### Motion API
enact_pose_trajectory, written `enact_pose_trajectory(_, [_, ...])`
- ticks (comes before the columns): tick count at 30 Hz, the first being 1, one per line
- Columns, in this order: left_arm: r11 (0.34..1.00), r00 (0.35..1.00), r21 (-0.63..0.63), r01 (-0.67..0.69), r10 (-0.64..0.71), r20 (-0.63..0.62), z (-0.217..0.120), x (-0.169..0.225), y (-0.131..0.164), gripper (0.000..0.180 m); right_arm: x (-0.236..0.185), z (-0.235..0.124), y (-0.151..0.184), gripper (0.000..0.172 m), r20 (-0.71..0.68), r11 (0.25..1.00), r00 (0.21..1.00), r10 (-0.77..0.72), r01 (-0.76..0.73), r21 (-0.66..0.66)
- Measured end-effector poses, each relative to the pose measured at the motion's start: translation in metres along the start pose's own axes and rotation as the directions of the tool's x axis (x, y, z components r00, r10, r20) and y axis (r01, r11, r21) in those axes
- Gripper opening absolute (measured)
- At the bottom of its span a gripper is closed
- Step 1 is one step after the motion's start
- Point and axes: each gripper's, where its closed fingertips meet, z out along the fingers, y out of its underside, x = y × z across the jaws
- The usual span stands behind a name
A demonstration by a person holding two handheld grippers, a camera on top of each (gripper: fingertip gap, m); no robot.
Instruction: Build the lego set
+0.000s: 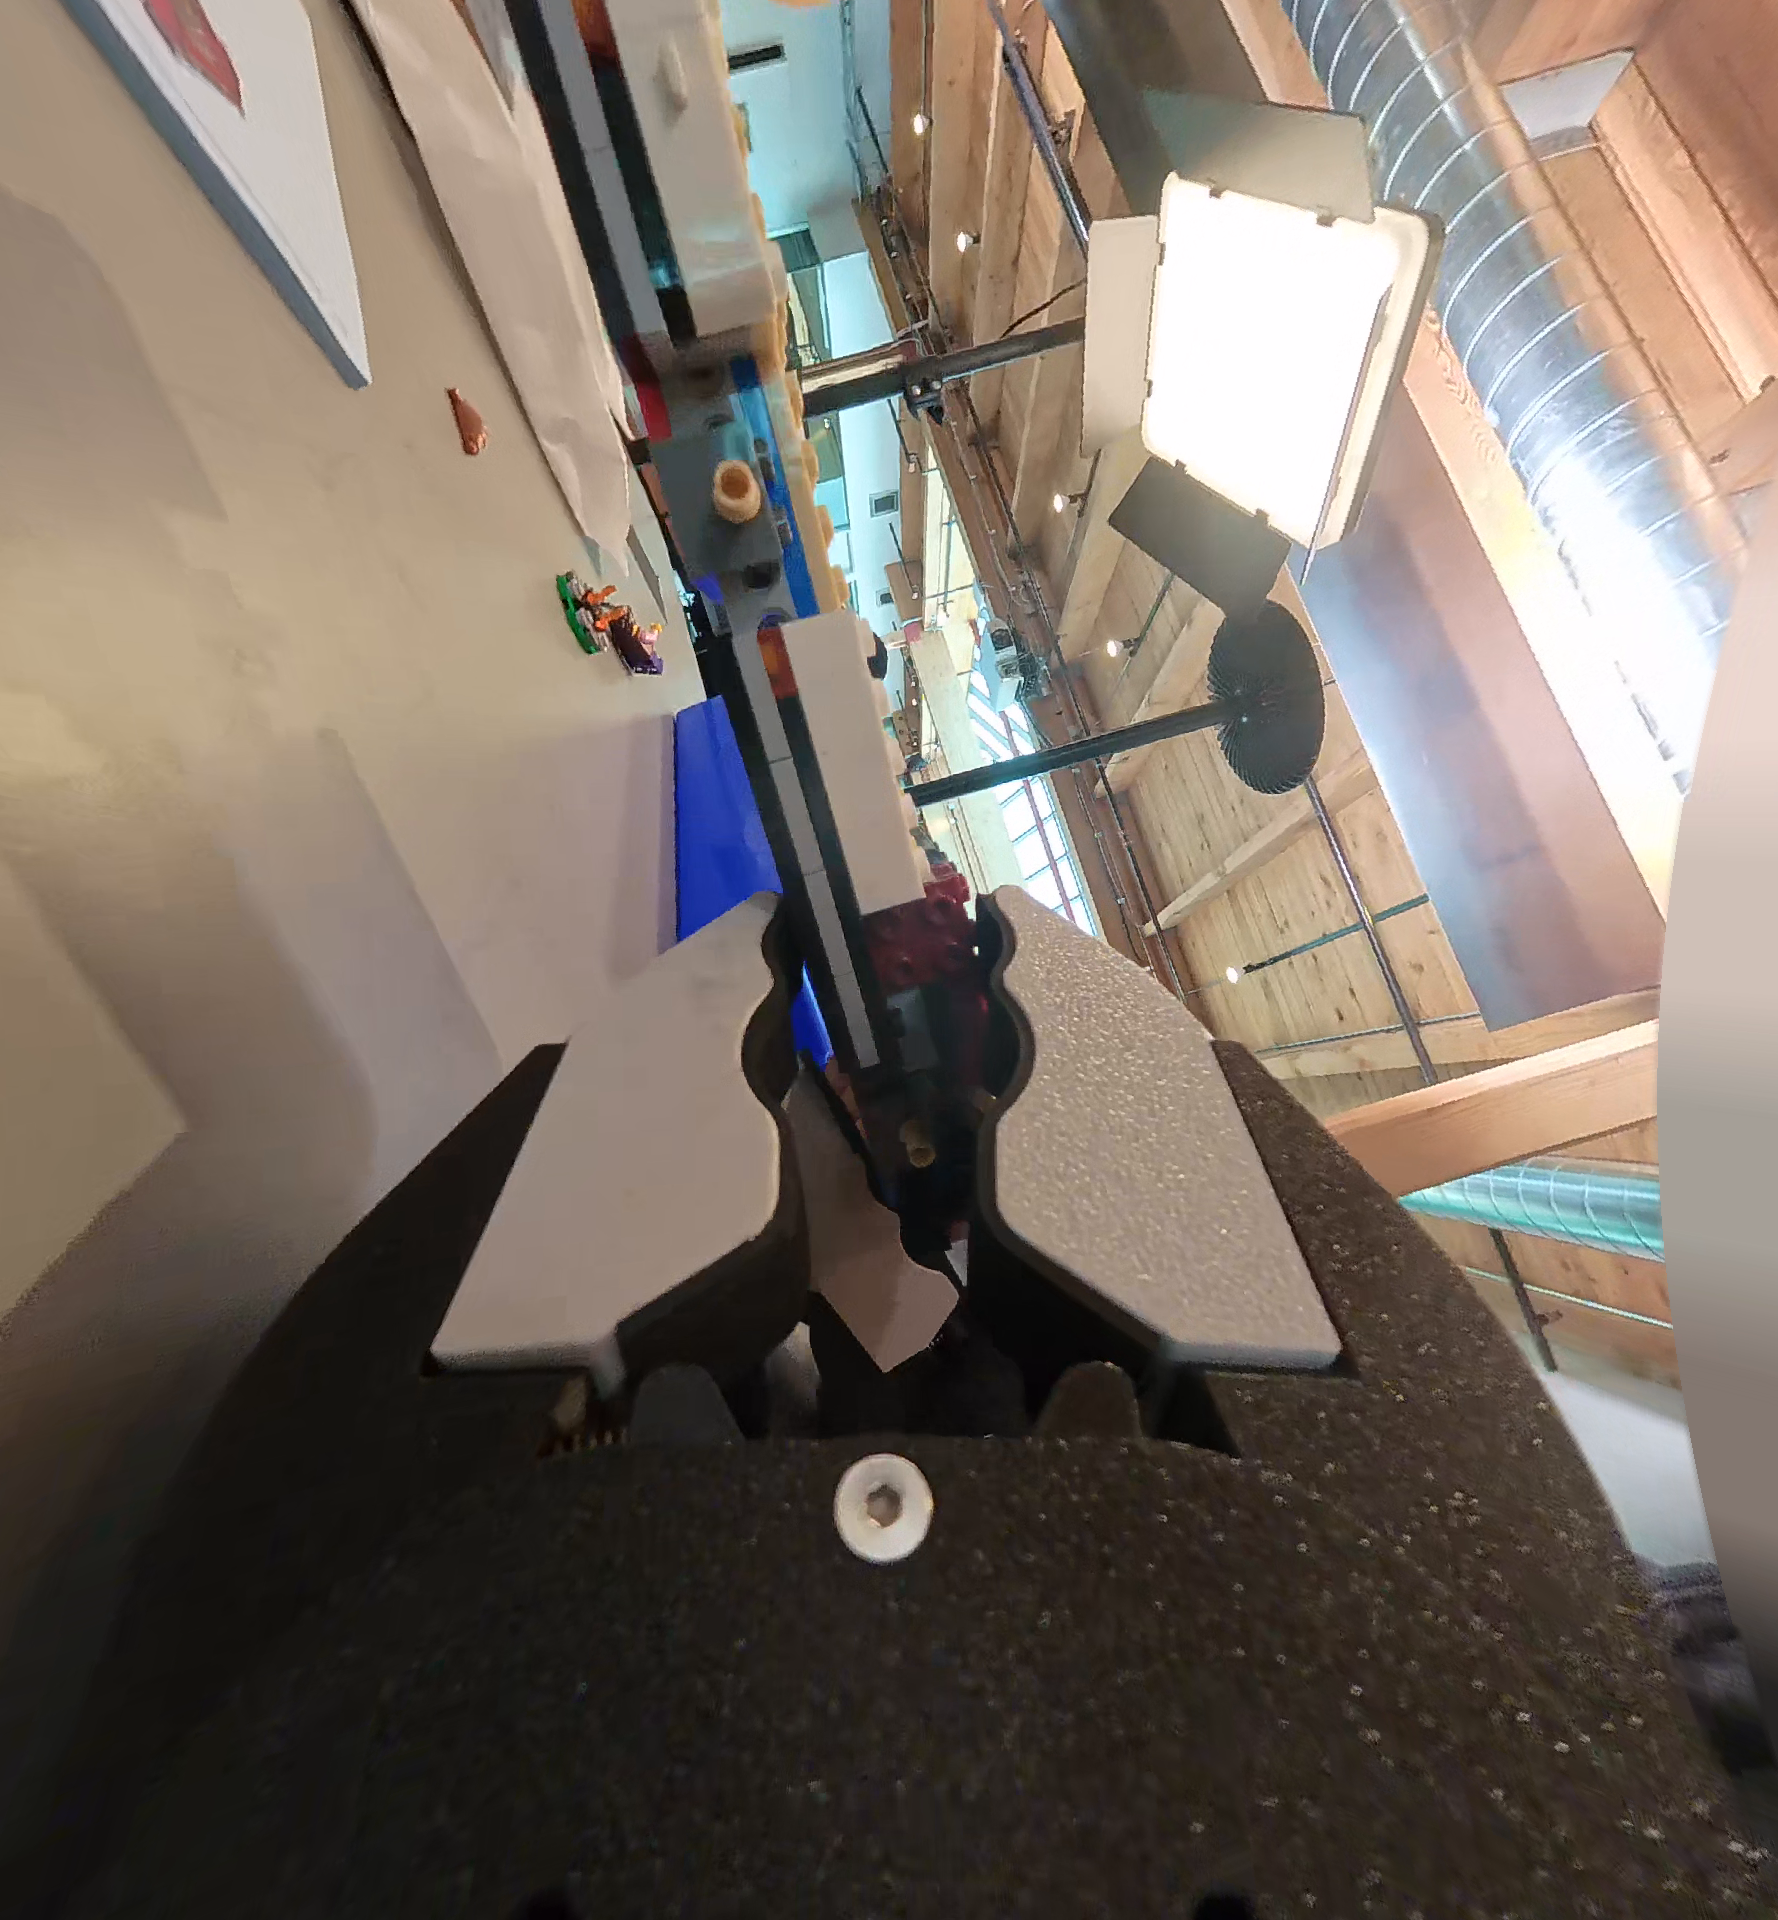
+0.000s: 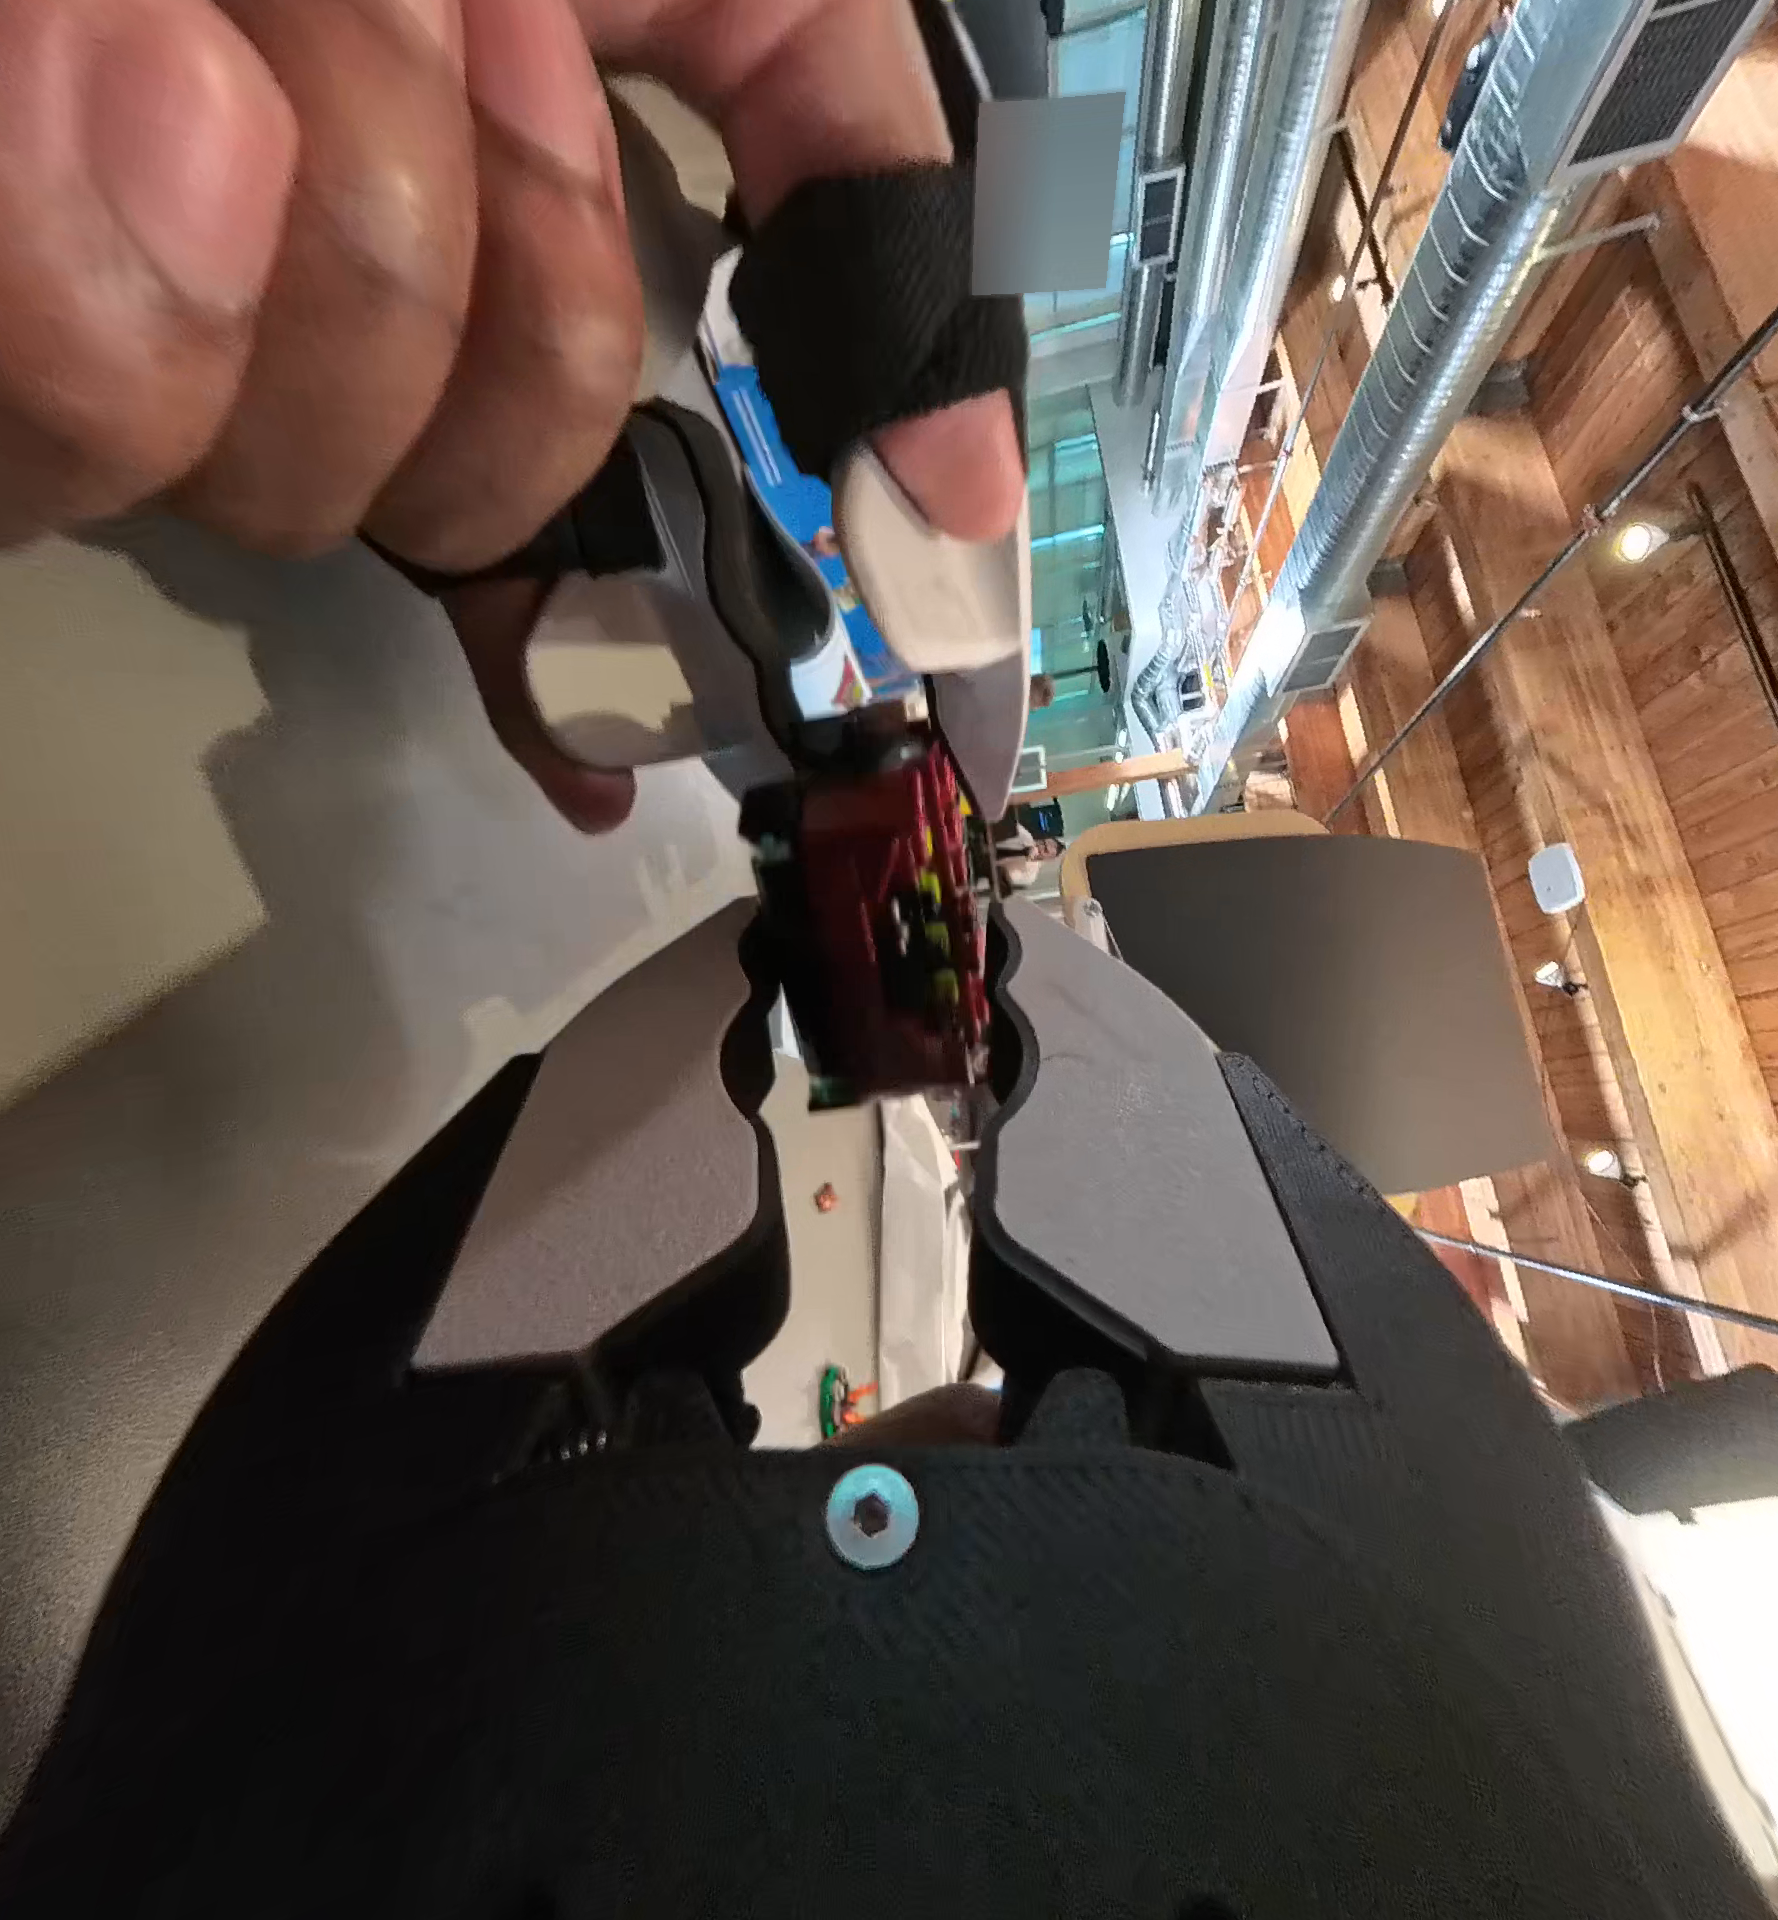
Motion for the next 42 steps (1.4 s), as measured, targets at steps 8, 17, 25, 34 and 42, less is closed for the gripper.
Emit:
enact_pose_trajectory(8, [0.995,0.994,-0.019,-0.098,0.098,-0.046,-0.004,0.011,0.002,0.033,0.008,-0.005,-0.003,0.034,-0.097,0.993,0.989,-0.114,0.114,-0.003])
enact_pose_trajectory(17, [0.989,0.993,-0.101,-0.111,0.114,0.019,-0.003,0.004,0.018,0.043,0.0,-0.008,-0.01,0.031,-0.11,0.983,0.978,-0.179,0.182,0.018])
enact_pose_trajectory(25, [0.99,0.992,-0.078,-0.12,0.118,-0.041,-0.006,0.009,0.016,0.035,0.004,-0.009,-0.011,0.032,-0.154,0.974,0.961,-0.228,0.228,-0.021])
enact_pose_trajectory(34, [0.955,0.953,-0.057,-0.29,0.284,-0.103,-0.009,0.027,0.018,0.035,0.013,-0.015,-0.019,0.034,-0.179,0.975,0.96,-0.216,0.221,0.005])
enact_pose_trajectory(42, [0.963,0.961,-0.055,-0.265,0.258,-0.102,-0.009,0.026,0.018,0.035,0.013,-0.014,-0.018,0.034,-0.153,0.977,0.966,-0.208,0.213,0.017])
